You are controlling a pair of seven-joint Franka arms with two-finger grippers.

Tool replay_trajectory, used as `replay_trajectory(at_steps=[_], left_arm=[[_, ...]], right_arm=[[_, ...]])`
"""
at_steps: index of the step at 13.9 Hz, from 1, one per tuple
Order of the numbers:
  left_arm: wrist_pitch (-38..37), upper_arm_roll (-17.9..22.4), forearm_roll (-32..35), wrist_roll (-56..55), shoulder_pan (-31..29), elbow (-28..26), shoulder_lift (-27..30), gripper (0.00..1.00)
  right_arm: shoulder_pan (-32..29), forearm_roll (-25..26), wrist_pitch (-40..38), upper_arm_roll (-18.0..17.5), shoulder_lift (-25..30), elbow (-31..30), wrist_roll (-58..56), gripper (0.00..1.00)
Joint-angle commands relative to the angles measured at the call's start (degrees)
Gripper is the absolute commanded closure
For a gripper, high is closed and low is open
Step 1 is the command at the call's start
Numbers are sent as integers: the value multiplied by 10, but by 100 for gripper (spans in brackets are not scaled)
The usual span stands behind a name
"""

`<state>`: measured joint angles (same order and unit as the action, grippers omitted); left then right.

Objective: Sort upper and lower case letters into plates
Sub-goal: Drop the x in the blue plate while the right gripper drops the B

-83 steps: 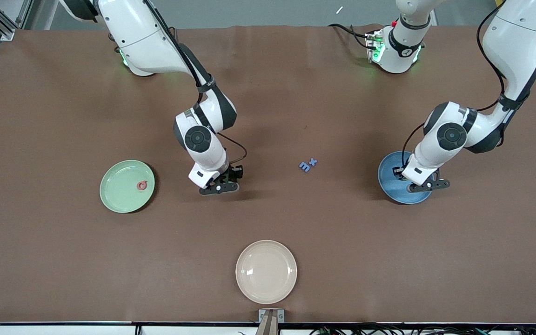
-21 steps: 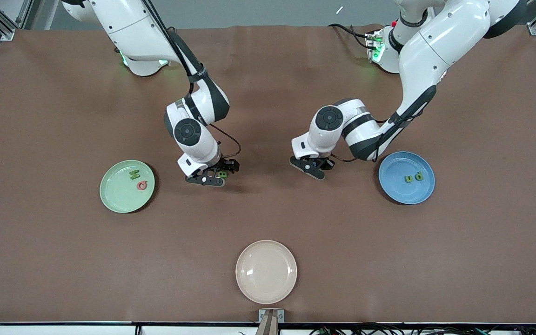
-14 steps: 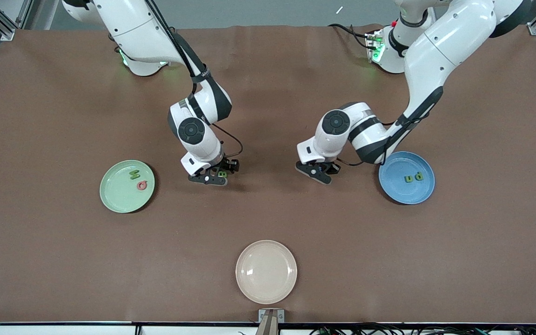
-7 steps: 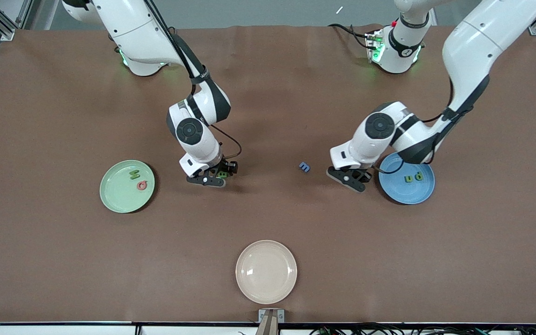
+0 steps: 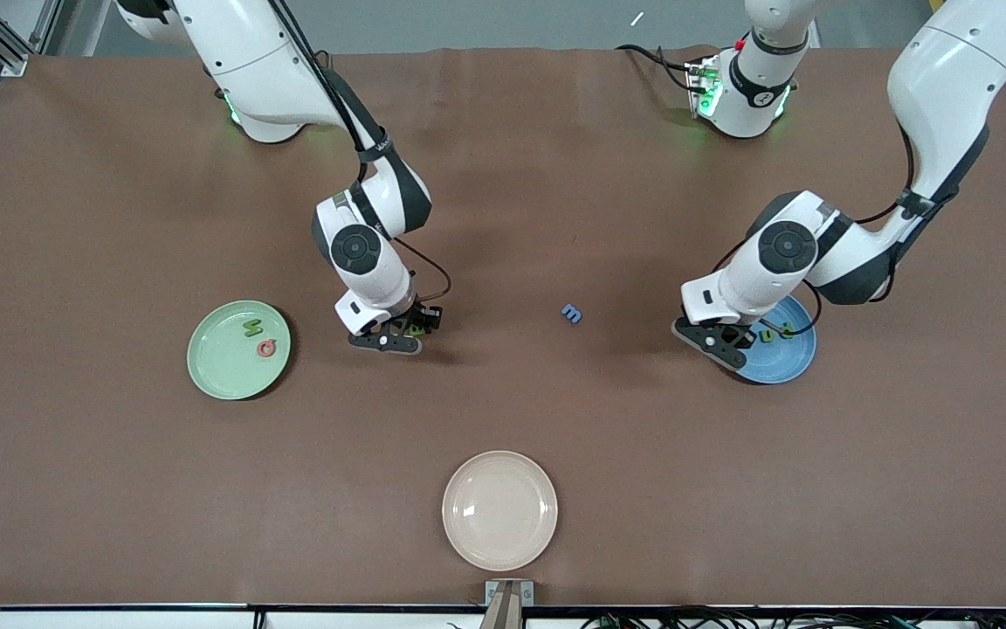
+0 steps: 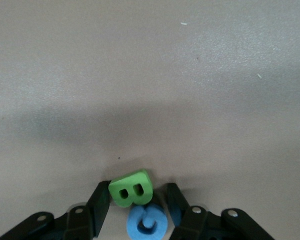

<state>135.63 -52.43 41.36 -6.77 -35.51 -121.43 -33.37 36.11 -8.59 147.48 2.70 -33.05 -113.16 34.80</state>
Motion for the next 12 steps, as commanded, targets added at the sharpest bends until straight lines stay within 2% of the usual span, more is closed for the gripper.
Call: replay_trajectory(at_steps=[1,2,5,6,8,12], left_arm=[[-19,-21,7,32,-44,-24,24,99],[-19,-21,7,45,-54,-28,24,99],[-19,-20,8,70,-72,-31,22,99],[-19,-16,18,72,-74,-31,17,99],[-20,-15,35,72,-80,-33,10,99],[-20,-6,57,68,-80,-44,-1,98]], right_arm=[[3,10,11,0,-14,3,8,53],[4,10,11,0,-15,3,8,59],[-1,9,10,0,-14,7,9,97],[-5,9,6,0,-14,9,8,100],[-22,9,-5,0,-11,22,-1,100],[-93,9,-123,0,40,31,-107,100]])
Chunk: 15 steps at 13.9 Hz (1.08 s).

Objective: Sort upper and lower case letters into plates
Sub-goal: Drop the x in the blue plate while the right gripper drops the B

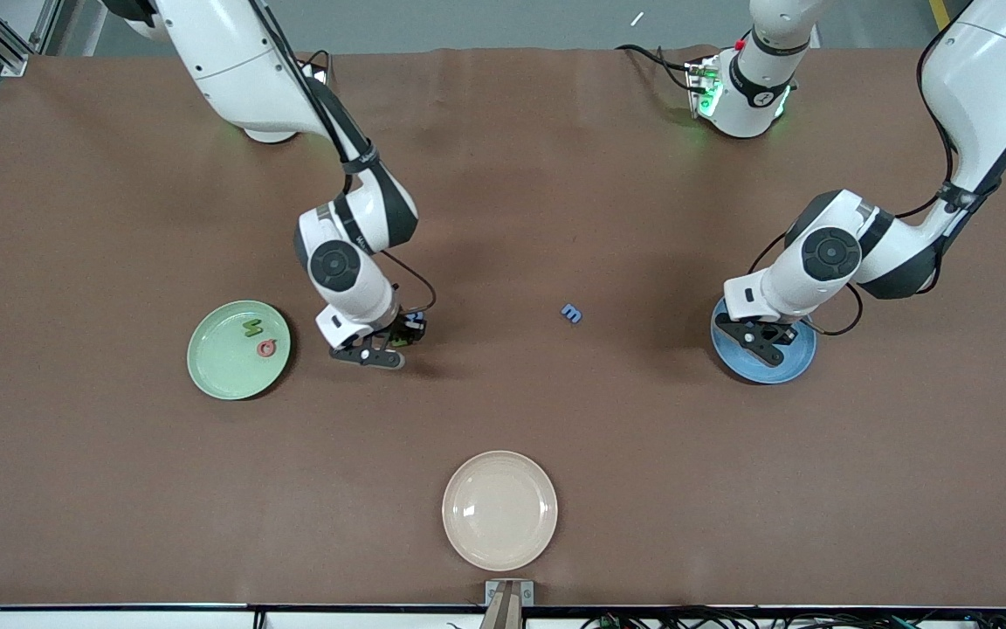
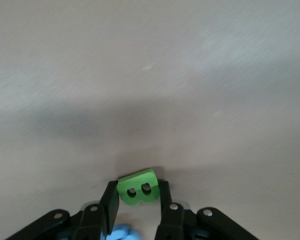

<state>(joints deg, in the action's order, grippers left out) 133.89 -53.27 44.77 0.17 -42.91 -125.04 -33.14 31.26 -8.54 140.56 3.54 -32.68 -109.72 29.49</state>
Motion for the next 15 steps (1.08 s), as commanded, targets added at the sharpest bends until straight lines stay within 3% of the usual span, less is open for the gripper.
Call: replay_trajectory(at_steps=[1,6,9,10,11,12,13,15], left_arm=[[-2,6,26,-3,-5,-11,-4,98],[-1,17,34,-5,-5,-12,-17,96],[-1,17,34,-4,-5,-10,-17,88],[-1,17,34,-4,-5,-9,-16,77],[-1,16,34,-4,-5,-8,-14,53],[-1,16,34,-5,-4,-6,-13,17],[-1,15,33,-6,-4,-5,-13,0],[-2,13,26,-17,-4,-2,-8,0]], right_arm=[[-70,9,-85,-8,51,-3,-97,100],[-203,12,-144,-7,82,-9,-331,100],[-255,48,-143,-7,78,-16,-397,100],[-264,57,-143,-8,76,-18,-401,100],[-270,65,-139,-8,75,-25,-401,100],[-274,70,-137,-7,75,-29,-400,100],[-280,72,-137,-7,75,-30,-401,99],[-288,72,-135,-7,63,-31,-401,99]])
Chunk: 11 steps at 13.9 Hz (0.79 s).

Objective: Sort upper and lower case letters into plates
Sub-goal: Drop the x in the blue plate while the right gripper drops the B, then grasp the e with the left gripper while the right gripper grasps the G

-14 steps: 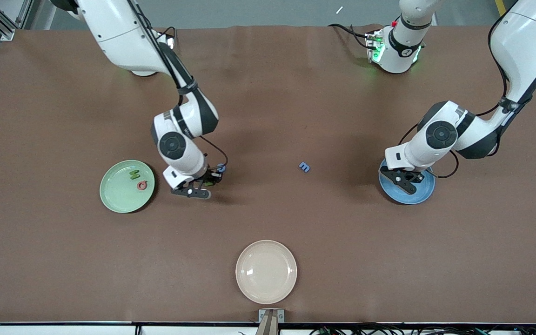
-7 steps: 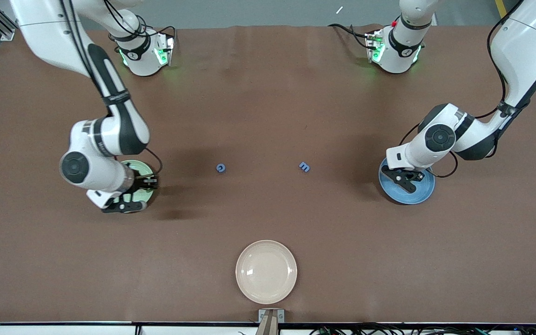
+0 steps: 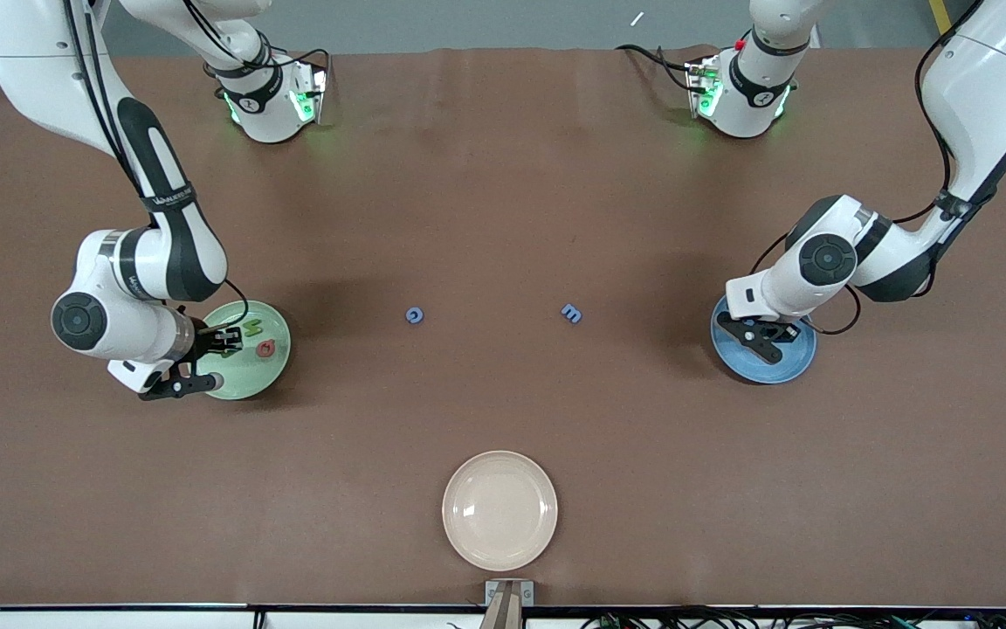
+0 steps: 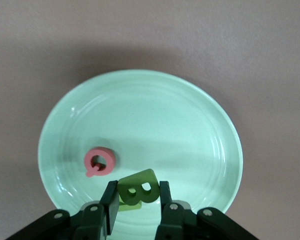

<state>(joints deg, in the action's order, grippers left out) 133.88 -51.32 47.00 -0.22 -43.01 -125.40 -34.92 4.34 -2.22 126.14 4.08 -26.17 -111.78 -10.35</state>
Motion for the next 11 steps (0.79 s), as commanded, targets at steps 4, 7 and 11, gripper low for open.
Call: replay_trajectory(at_steps=[4,7,11], left_arm=[[-35,-36,3,-77,2,26,9,0],[-76,-62,-25,-196,34,55,8,0],[-75,-61,-81,-411,115,84,3,0]], right_arm=[[-25,17,79,-13,-6,-51,-3,99],[-29,17,80,-13,-10,-51,-3,91],[-29,17,64,-13,-5,-46,-2,0]])
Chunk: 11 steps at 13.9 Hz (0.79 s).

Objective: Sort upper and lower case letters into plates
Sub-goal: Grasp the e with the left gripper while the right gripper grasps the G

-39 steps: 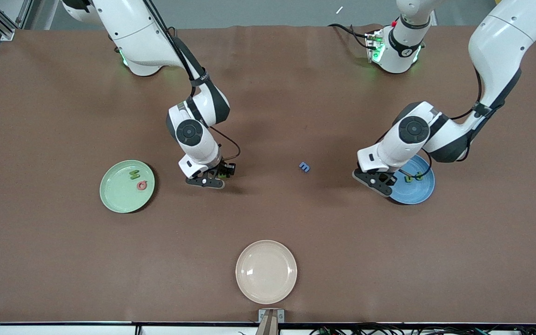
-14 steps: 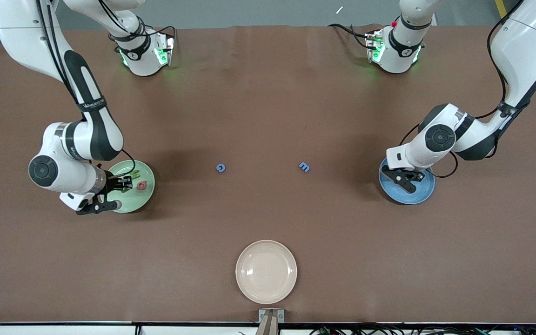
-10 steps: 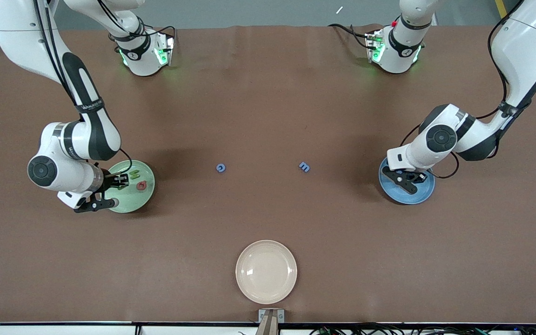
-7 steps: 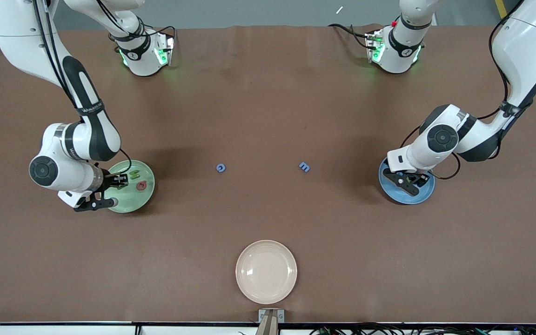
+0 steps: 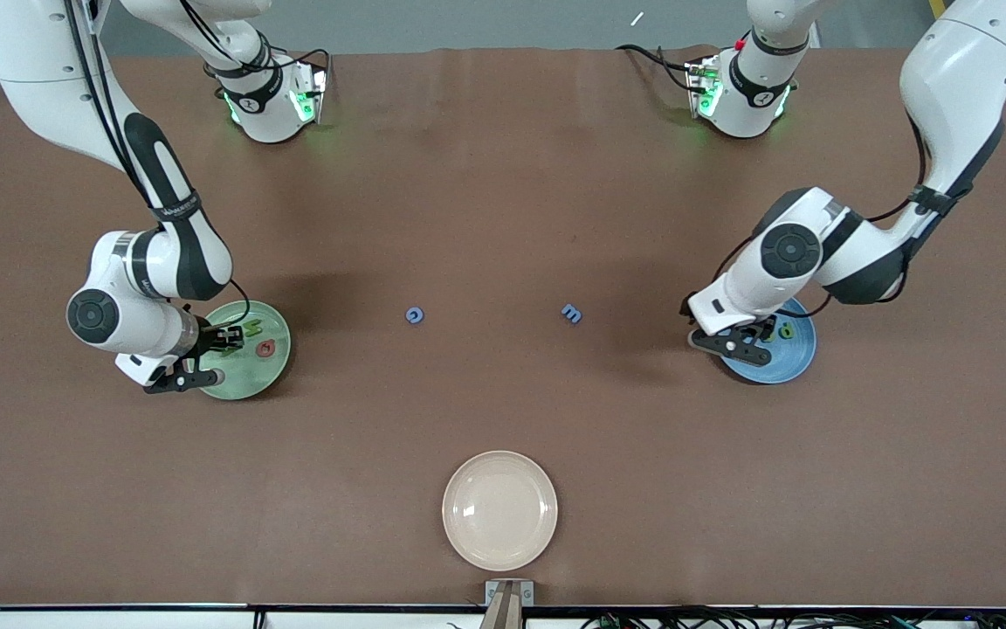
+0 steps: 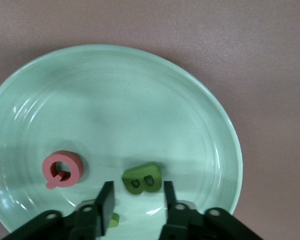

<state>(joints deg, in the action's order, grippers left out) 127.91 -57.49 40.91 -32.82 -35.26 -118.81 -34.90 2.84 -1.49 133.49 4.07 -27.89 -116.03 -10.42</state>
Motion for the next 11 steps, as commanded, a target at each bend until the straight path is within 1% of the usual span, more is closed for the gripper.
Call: replay_trajectory(at_steps=[1,3,4,5,6,8,9,11], left_arm=[[-15,2,-30,-156,59,28,3,0],[-15,4,-49,-332,90,43,-6,0],[-13,4,-50,-393,110,55,-19,0],[-13,6,-50,-430,138,68,-30,0],[-13,24,-50,-449,169,83,-38,0],[-9,84,-51,-508,249,110,-45,0],[-3,109,-51,-540,285,119,-49,0],[12,137,-51,-599,327,136,-65,0]], right_arm=[[-13,10,-24,-13,15,2,0,0],[3,5,-49,-16,26,6,33,0],[20,4,-51,-19,30,4,88,0],[43,2,-51,-20,34,1,139,0],[78,0,-51,-20,40,0,202,0],[145,-4,-49,-23,43,0,329,0],[175,-22,-46,-26,43,0,366,0],[224,-70,-28,-26,42,-1,415,0]])
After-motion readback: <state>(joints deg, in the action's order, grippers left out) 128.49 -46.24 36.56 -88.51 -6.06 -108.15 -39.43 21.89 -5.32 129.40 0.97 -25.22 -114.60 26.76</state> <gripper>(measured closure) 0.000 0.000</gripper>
